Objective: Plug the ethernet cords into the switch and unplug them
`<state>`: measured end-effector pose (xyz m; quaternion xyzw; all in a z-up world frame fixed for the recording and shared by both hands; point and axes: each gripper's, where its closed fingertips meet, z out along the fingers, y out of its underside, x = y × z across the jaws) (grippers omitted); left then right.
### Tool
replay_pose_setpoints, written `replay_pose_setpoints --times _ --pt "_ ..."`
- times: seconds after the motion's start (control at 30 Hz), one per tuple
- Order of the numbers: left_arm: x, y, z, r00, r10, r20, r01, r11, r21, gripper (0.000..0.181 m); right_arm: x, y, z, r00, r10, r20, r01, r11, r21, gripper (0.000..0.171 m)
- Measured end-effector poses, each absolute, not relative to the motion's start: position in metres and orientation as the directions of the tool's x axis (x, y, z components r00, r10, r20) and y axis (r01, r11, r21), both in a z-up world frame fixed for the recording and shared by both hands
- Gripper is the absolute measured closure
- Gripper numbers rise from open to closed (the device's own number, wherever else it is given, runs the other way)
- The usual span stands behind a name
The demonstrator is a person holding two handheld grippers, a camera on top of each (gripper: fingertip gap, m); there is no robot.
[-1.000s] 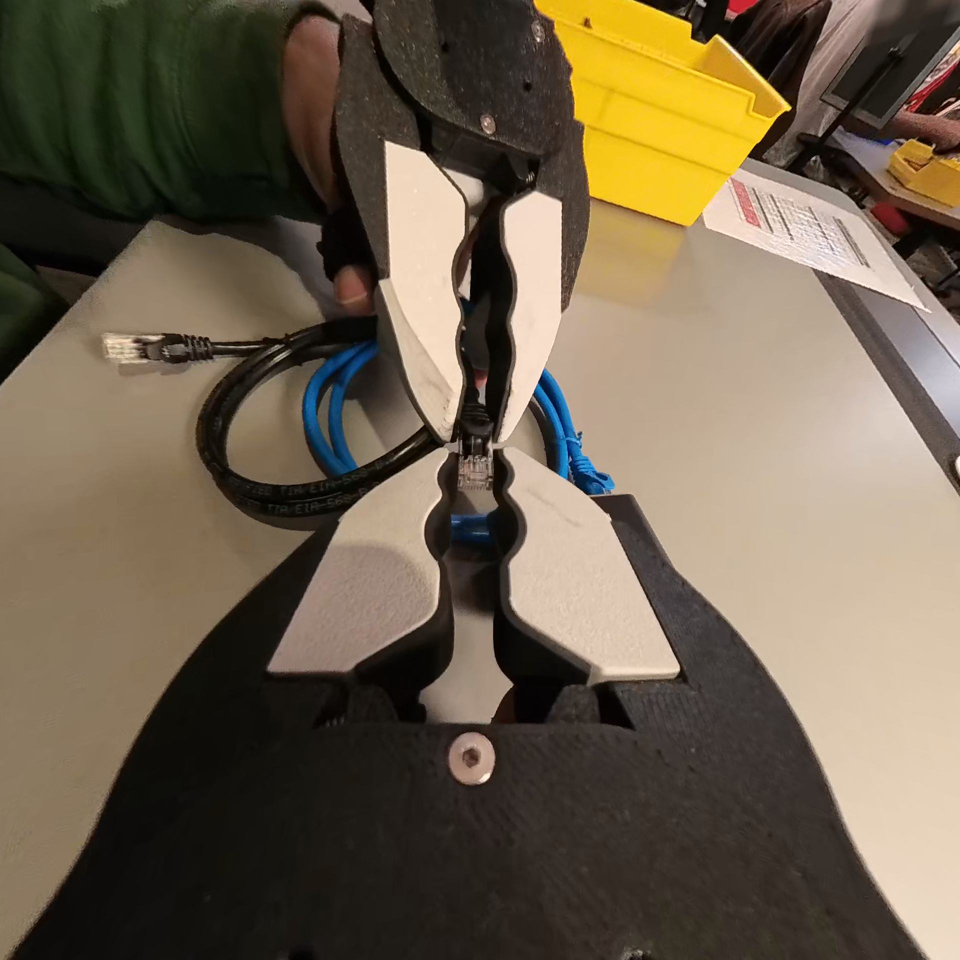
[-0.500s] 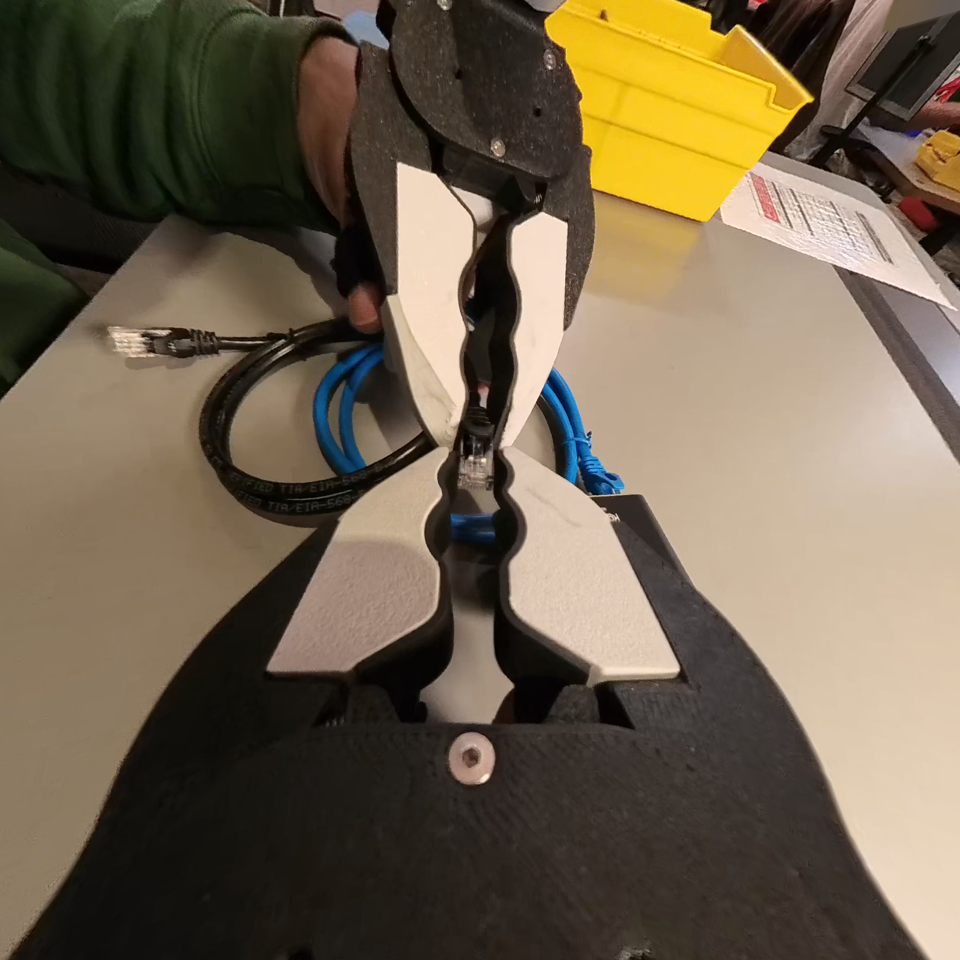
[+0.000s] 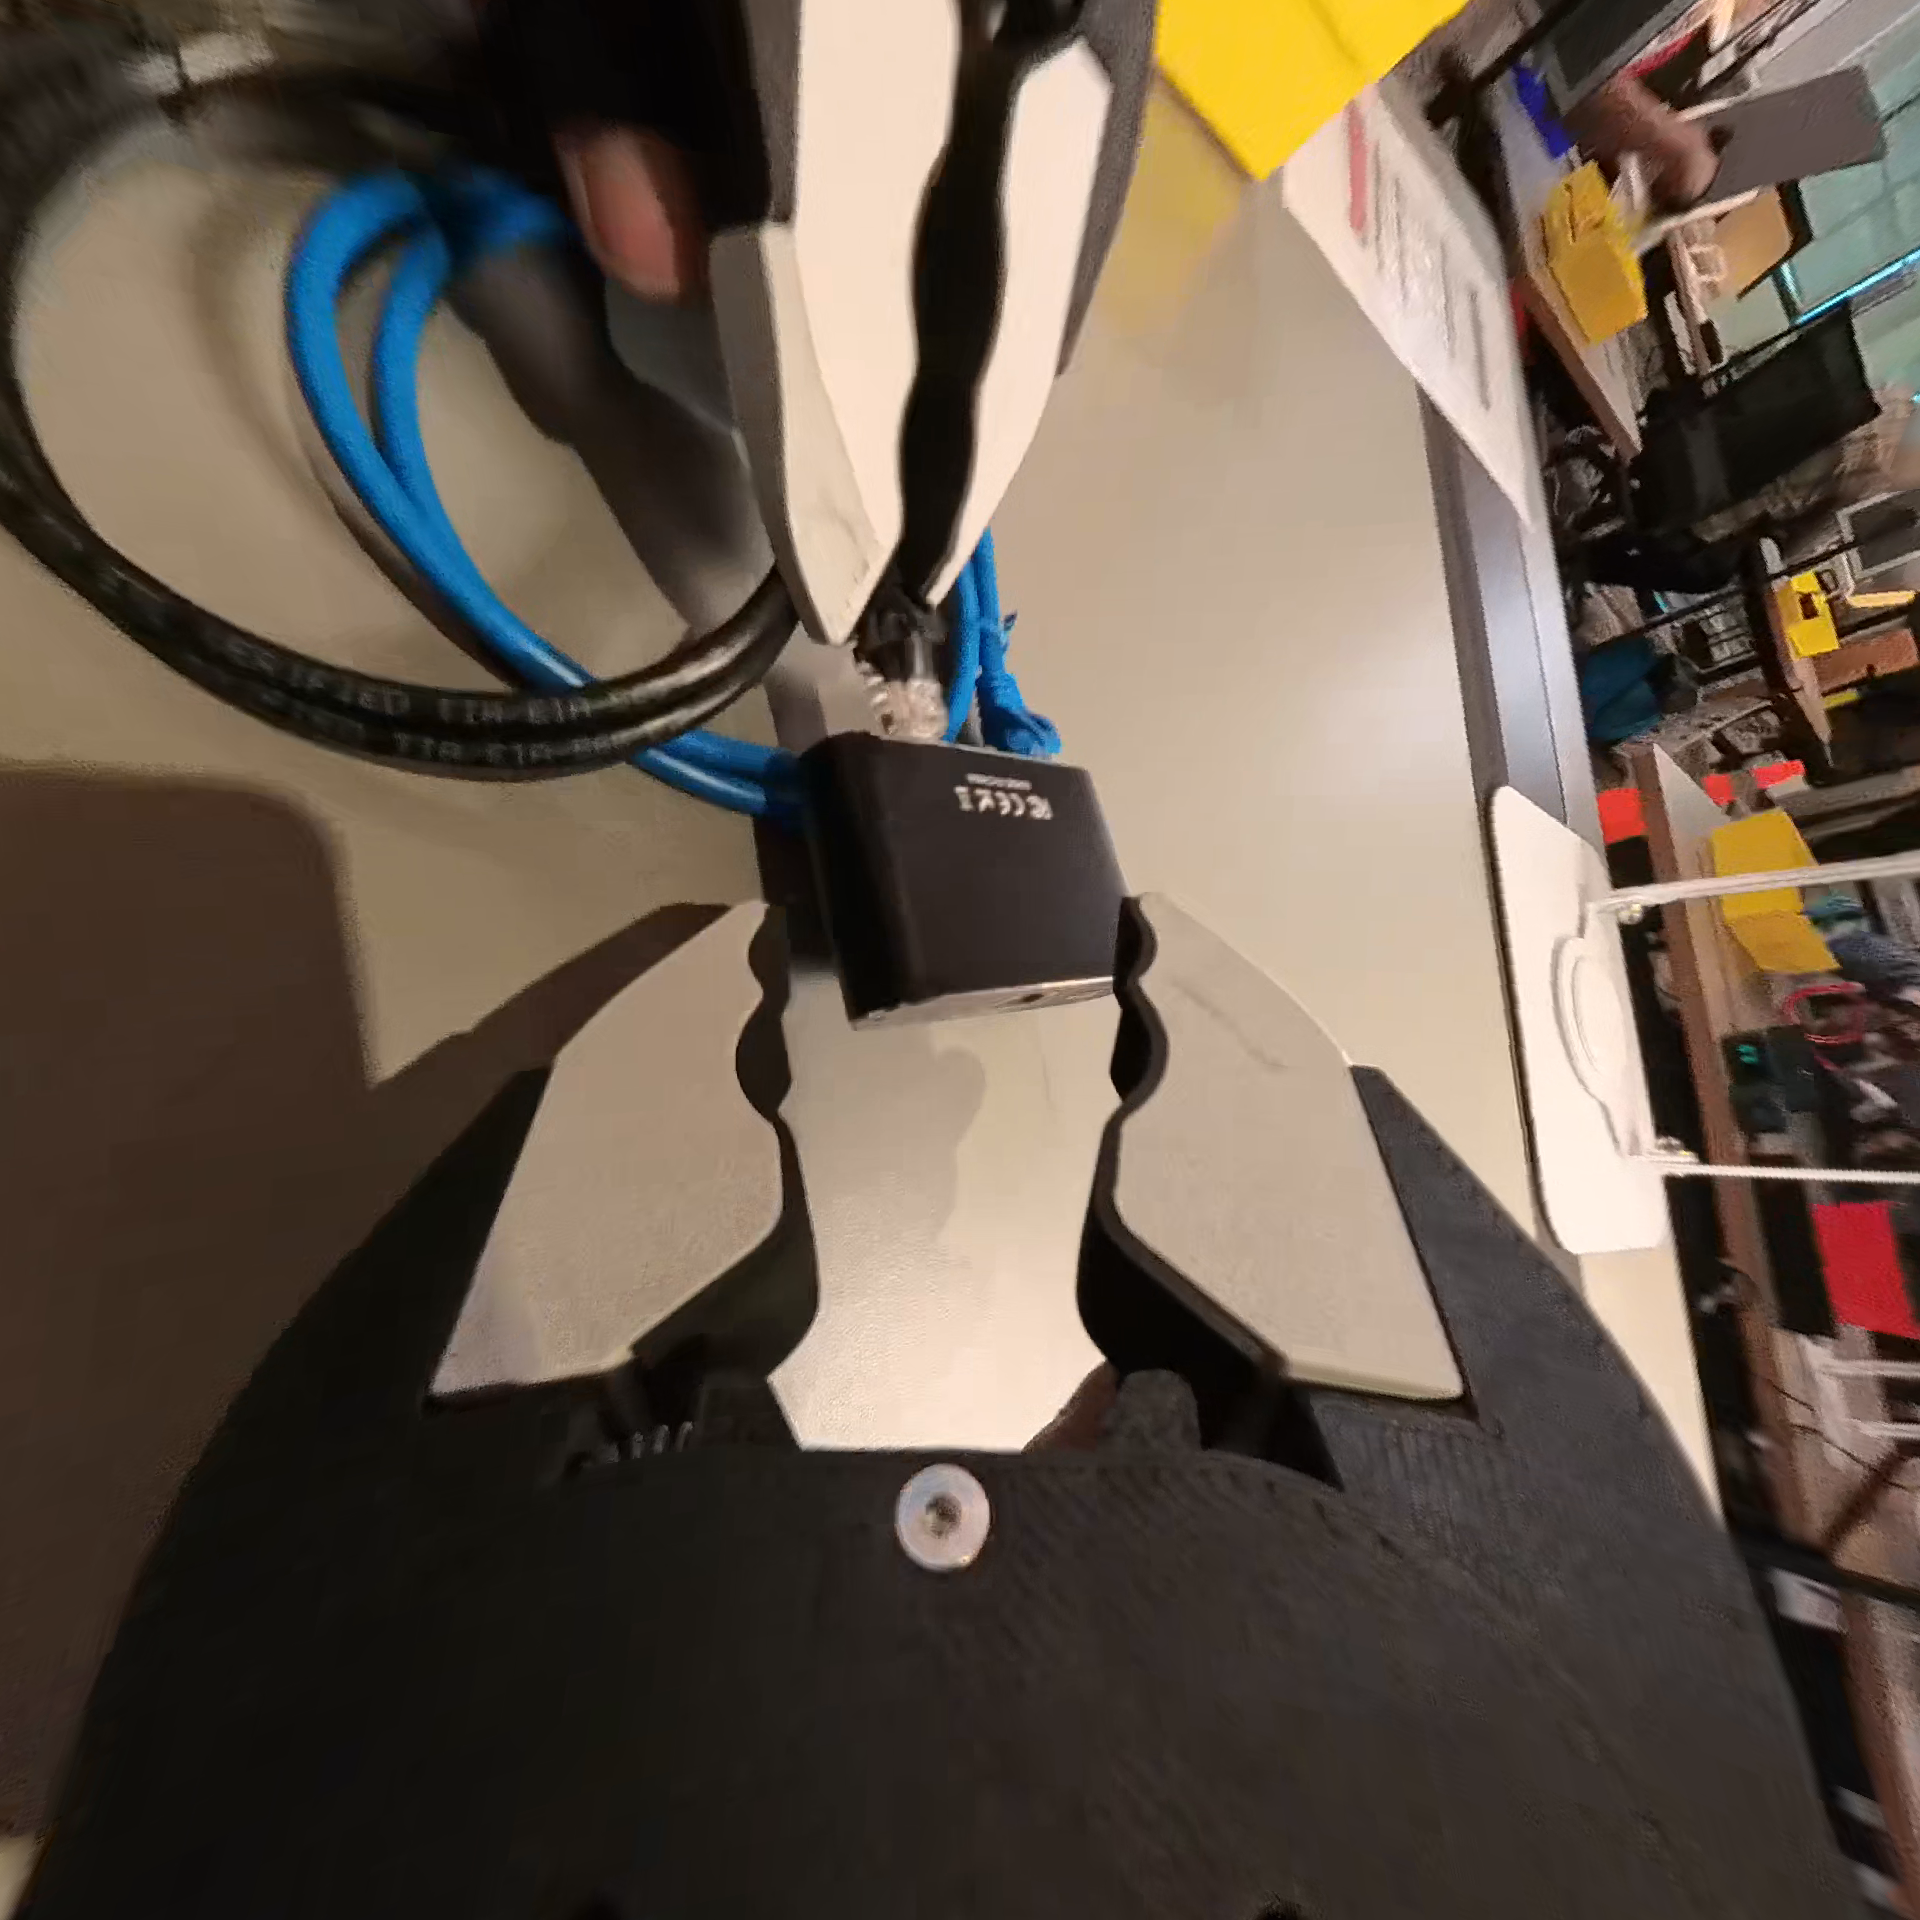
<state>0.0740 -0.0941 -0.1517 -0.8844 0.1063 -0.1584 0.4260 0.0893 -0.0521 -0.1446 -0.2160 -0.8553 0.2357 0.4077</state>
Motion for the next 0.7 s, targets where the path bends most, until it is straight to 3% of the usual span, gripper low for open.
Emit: replay_pose_setpoints --times 0.2,0.37,0.7 --pt "0.073 -0.093 -0.153 0.935 -0.310 0.174 -0.058 -0.615 -0.786 0.168 0.071 -0.048 -0.153 -0.487 0.420 0.766 0.190 0.907 -0.377 0.119" --pt "0.072 -0.094 -0.152 0.934 -0.302 0.189 -0.038 -0.612 -0.790 0.168 0.061 -0.049 -0.159 -0.453 0.296 0.841 0.171 0.955 -0.243 0.139" --pt "0.049 -0.099 -0.151 0.953 -0.194 0.230 0.047 -0.659 -0.751 0.168 0.057 -0.054 -0.150 -0.397 0.326 0.858 0.115 0.945 -0.306 0.145"
